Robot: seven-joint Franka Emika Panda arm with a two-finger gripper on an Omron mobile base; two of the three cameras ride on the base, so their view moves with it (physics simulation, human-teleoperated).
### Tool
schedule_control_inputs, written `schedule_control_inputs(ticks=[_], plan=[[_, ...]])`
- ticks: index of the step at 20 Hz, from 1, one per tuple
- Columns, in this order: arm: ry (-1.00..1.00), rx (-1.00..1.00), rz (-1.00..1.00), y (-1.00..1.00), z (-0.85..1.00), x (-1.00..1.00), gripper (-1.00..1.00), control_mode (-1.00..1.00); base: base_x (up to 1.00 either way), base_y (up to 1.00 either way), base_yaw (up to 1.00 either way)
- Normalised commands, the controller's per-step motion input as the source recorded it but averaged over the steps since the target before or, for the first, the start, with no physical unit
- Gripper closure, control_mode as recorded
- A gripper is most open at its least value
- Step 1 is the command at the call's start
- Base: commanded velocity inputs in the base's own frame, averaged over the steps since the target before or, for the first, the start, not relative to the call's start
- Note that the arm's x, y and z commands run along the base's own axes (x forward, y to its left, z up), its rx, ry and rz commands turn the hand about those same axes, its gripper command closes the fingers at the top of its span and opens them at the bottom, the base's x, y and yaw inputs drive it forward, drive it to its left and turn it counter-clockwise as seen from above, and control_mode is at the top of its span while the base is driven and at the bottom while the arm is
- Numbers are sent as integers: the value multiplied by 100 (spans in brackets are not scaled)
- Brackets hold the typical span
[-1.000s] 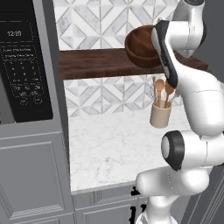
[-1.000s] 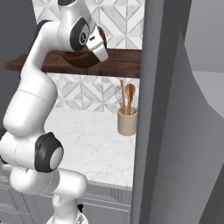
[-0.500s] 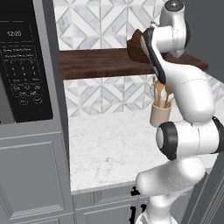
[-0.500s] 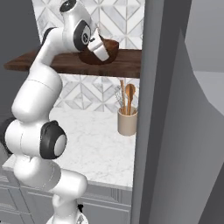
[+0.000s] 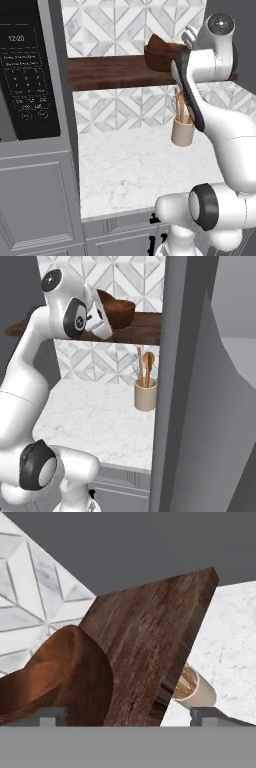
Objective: Pick up the bowls on the counter and stack them on top of one another in the open cabinet. Place the smaller bowl on top of the larger bowl.
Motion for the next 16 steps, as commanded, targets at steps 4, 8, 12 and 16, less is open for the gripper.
schedule_control_inputs(ticks=[4,8,12,16], plan=[[-15,-16,0,50,-100,-100,-100,-100,0,0,0],[-5,-22,0,60,-100,-100,-100,-100,0,0,0],[7,3,-6,8,-45,-65,-100,-100,0,0,0],[0,0,0,0,0,0,-100,-100,0,0,0]])
